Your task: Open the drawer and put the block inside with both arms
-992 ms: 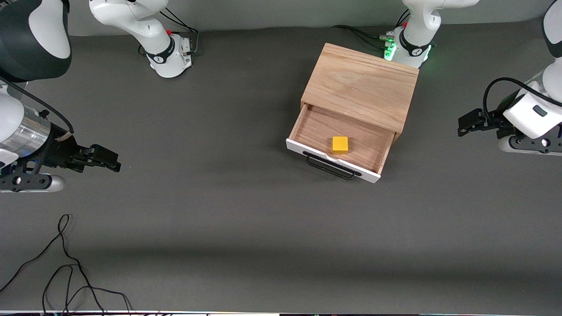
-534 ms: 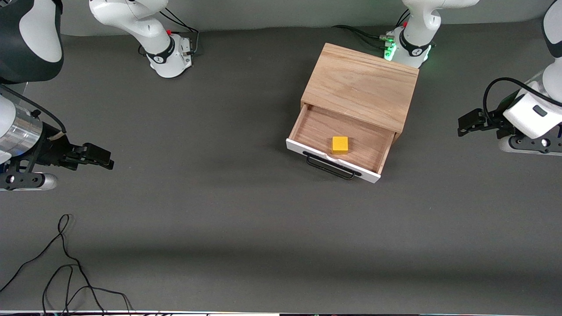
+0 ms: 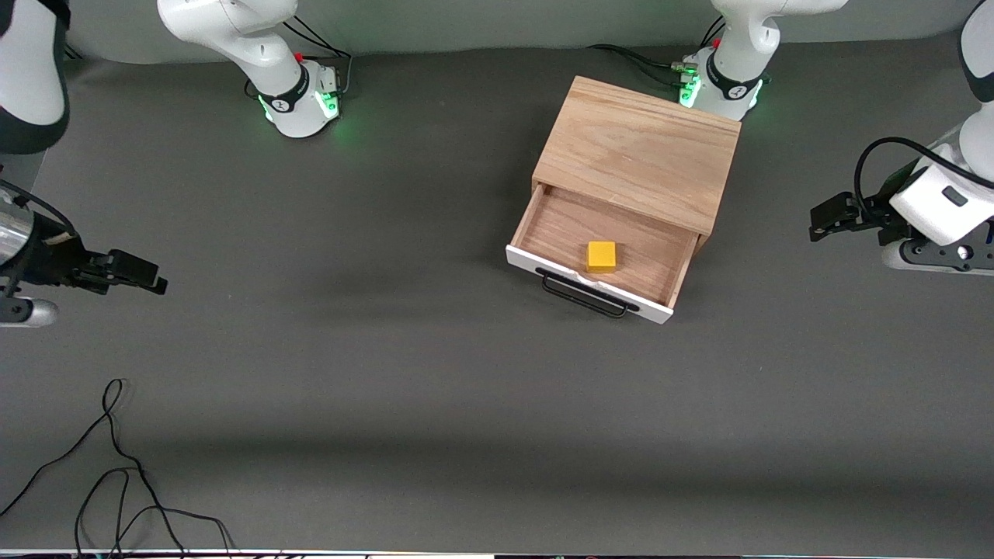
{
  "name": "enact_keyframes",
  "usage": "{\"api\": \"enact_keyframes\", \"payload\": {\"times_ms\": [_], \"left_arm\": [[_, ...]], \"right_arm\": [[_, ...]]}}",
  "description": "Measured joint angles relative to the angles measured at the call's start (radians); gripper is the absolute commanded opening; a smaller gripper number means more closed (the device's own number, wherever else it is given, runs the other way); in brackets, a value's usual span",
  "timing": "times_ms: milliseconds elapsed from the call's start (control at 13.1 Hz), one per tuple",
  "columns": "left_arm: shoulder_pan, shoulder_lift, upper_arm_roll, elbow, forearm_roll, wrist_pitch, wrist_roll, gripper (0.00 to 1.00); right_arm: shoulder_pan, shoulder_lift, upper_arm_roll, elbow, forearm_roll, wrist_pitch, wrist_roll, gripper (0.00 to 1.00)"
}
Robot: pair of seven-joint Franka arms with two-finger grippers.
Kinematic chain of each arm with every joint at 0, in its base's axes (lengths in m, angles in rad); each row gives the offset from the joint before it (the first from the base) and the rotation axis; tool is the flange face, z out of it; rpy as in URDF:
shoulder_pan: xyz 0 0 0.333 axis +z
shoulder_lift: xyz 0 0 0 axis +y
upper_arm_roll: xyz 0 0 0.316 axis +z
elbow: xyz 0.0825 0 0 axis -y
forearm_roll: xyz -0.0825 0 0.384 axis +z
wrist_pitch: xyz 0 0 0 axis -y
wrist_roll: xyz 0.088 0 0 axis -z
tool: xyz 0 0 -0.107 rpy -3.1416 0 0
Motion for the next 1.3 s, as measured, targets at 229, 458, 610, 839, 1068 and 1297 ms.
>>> {"api": "enact_keyframes", "payload": {"times_ms": [229,458,610,839,1068,1297], "left_arm": [[0.000,0.000,0.000,0.000,0.000,0.000,0.000,1.00],[0.000,0.000,0.000,0.000,0.000,0.000,0.000,1.00],[0.000,0.000,0.000,0.000,0.000,0.000,0.000,1.00],[0.000,0.000,0.000,0.000,0.000,0.000,0.000,1.00],[0.000,0.000,0.001,0.000,0.000,0.001,0.001,1.00],[0.002,0.000,0.002,0.000,0.000,0.001,0.011,1.00]], "right_arm": [[-0.059,-0.041,0.080,-0.024,0.000,-0.031,0.000,1.00],[-0.077,-0.088,0.105,-0.062,-0.001,-0.037,0.016,1.00],[-0.097,-0.103,0.141,-0.071,-0.036,-0.051,0.018,1.00],[-0.188,-0.148,0.269,-0.107,-0.072,-0.057,0.028,1.00],[-0.196,-0.208,0.284,-0.176,-0.074,-0.049,0.028,1.00],[-0.198,-0.214,0.301,-0.188,-0.074,-0.042,0.029,1.00]]}}
